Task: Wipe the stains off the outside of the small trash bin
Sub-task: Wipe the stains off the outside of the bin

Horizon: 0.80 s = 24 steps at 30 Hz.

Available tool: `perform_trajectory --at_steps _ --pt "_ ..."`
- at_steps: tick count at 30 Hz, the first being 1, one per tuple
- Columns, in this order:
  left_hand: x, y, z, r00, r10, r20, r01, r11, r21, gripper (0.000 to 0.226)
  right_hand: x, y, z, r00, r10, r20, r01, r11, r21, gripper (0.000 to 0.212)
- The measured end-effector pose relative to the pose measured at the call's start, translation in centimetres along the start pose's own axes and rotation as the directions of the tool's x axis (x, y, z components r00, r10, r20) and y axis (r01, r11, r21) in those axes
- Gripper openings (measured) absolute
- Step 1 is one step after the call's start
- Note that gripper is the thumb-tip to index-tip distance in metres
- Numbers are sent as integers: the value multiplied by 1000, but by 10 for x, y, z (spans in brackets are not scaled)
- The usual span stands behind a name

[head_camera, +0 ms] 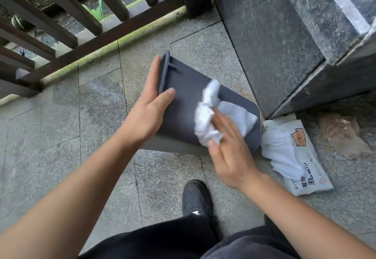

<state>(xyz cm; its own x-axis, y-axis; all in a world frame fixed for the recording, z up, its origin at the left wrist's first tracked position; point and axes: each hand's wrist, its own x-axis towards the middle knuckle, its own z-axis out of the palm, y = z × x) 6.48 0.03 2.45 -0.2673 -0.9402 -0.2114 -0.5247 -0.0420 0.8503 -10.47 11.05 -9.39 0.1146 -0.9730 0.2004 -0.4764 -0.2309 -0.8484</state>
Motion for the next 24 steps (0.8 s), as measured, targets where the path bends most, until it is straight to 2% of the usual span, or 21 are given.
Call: perform_trajectory --at_steps 2,4,6,9,12,14,17,20,24 --pt "-2 -9 -8 996 -84 -13 81 985 -151 88 -18 27 -4 989 147 -30 -148 989 -25 52" --pt "-7 -15 -14 994 -106 10 106 978 -178 98 -32 46 -8 967 246 -59 -248 968 -37 53" --pt "-7 -15 -17 994 -109 29 112 980 -165 99 -36 53 -9 958 277 -74 -281 959 -46 54" --pt "4 -8 -13 989 -137 -59 127 981 -144 81 -17 53 -10 940 316 -126 -321 947 -14 52" --pt "11 2 0 955 -153 -255 146 988 -49 64 20 41 -15 912 379 -154 -379 925 27 48" --pt "9 7 9 936 -140 -323 147 989 0 65 42 21 -16 948 303 -98 -303 953 20 49" --pt "4 17 17 956 -99 -277 118 992 51 67 64 -15 -12 988 155 5 -155 987 41 48" --pt "0 23 22 974 -46 -220 64 995 78 60 71 -49 -6 992 96 76 -105 987 119 55" --pt "-6 21 25 978 -68 -197 73 997 15 49 62 -66 -7 995 18 97 -37 981 192 53"
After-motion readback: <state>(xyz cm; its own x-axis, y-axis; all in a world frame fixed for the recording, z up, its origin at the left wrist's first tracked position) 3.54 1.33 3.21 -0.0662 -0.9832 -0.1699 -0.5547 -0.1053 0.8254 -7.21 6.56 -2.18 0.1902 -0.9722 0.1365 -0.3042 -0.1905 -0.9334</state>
